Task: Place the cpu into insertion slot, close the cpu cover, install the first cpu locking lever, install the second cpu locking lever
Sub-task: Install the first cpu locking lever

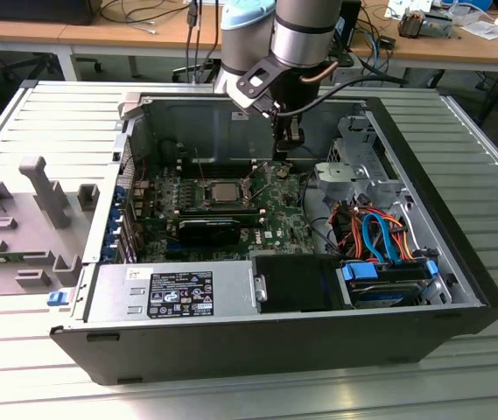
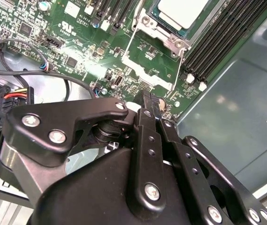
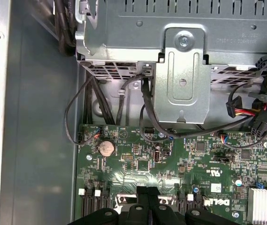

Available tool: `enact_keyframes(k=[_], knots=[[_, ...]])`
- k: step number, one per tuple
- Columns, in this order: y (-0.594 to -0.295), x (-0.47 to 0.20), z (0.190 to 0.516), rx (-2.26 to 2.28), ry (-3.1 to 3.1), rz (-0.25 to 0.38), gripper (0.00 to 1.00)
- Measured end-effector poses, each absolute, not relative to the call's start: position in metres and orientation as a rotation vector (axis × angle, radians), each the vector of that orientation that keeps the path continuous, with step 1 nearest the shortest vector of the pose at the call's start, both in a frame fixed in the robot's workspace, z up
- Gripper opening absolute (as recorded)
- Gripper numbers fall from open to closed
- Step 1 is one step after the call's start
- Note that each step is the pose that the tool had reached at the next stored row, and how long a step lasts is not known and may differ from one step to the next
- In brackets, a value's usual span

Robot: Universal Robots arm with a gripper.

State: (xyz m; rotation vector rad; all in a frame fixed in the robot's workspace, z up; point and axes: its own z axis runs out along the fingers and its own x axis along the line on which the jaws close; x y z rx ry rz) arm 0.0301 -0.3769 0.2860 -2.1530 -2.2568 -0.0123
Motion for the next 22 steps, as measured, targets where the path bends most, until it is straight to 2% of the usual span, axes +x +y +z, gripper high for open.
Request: enact_keyframes(k=[22], knots=[[-0.3770, 0.0377, 0.2860, -2.153, -2.257, -0.012, 0.11]])
